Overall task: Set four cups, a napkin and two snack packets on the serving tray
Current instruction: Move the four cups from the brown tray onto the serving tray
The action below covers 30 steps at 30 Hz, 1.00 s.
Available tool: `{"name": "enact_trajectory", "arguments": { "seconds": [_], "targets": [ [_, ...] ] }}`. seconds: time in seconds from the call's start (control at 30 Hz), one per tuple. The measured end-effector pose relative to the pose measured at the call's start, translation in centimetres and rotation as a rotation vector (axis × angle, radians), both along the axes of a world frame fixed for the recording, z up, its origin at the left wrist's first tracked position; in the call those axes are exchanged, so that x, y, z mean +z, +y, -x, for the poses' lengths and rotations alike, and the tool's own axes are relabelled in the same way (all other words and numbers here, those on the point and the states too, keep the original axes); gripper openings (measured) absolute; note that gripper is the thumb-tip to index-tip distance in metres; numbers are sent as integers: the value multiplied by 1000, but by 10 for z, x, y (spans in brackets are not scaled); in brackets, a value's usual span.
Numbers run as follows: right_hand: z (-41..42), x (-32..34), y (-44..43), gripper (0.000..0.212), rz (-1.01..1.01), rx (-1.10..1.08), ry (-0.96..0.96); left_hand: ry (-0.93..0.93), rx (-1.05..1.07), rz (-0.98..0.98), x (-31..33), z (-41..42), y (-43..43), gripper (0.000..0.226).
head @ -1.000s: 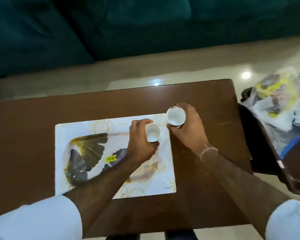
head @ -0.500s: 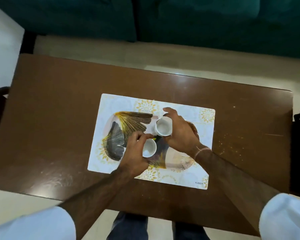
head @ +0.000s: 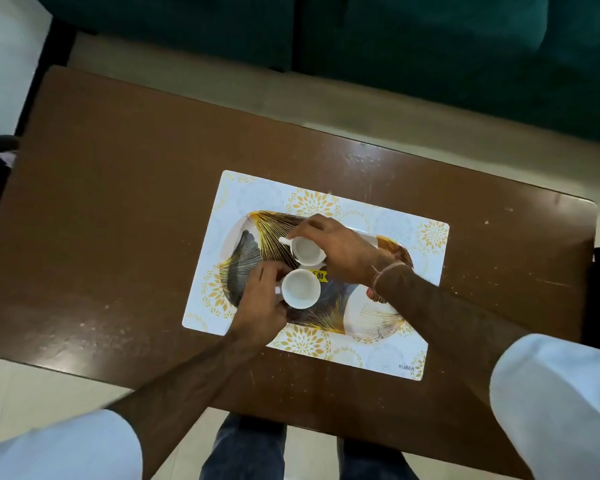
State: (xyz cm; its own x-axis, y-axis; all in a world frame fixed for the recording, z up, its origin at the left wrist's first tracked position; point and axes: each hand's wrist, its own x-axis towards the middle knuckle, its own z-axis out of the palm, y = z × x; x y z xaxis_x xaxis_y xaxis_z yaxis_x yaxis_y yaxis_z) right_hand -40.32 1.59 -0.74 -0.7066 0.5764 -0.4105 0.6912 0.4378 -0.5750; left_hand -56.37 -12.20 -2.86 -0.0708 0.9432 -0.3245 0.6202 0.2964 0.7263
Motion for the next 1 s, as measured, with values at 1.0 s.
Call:
{"name": "enact_trajectory", "arguments": {
  "seconds": [1.0],
  "targets": [
    [-264,14,-18,74,-156,-721,-134,320,-556,-60,33,-210,158,76]
  ]
}}
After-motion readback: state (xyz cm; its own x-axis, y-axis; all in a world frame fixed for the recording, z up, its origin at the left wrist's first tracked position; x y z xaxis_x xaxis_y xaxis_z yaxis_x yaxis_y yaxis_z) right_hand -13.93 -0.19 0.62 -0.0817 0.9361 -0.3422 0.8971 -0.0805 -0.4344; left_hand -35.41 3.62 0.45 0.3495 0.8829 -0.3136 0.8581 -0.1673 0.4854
